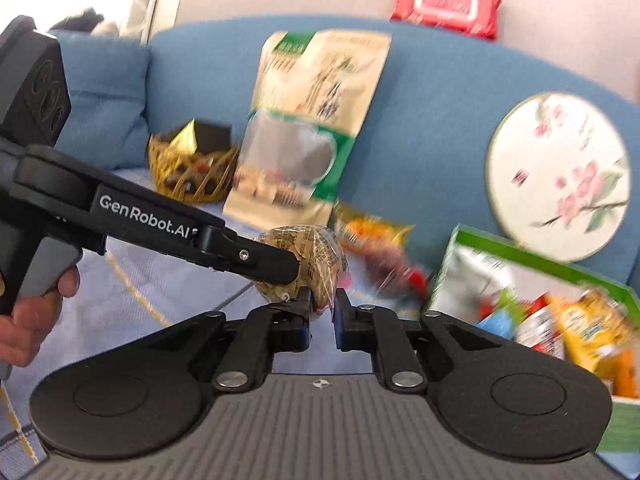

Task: Organize snacks
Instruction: 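Carry the pink-labelled packet with the left tool and release it into the box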

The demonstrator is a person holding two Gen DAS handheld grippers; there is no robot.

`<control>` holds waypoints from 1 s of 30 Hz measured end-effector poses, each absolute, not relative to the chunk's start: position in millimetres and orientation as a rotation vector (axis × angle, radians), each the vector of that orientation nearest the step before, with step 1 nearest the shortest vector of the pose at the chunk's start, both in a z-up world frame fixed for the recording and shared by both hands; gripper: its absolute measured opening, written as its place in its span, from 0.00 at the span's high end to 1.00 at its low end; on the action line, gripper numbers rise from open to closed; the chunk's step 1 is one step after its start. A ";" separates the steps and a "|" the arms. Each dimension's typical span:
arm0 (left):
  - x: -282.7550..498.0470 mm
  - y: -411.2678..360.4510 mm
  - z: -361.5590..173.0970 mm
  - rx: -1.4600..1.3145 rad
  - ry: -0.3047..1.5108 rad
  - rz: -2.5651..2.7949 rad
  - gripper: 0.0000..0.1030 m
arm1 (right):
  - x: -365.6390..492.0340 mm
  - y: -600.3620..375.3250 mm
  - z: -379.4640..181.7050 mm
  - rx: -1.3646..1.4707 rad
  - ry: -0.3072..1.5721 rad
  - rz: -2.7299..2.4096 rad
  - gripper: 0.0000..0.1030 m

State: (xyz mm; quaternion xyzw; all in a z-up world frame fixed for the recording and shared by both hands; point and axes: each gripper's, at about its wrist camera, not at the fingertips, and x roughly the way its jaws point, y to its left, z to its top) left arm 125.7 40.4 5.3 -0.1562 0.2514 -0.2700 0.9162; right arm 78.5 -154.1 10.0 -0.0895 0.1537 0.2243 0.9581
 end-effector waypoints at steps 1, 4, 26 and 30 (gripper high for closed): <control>127.0 34.8 10.0 -0.315 0.504 -0.565 0.45 | 78.1 -158.6 13.1 -0.183 0.296 0.443 0.80; 138.9 13.0 18.6 -0.326 0.495 -0.598 0.46 | 81.3 -176.6 20.7 -0.160 0.272 0.388 0.81; 190.5 -58.4 9.6 -0.243 0.530 -0.563 0.00 | 120.2 -223.7 1.3 -0.174 0.305 0.157 0.63; 183.1 -34.6 15.5 -0.257 0.506 -0.525 0.00 | 111.5 -219.2 8.5 -0.183 0.246 0.177 0.64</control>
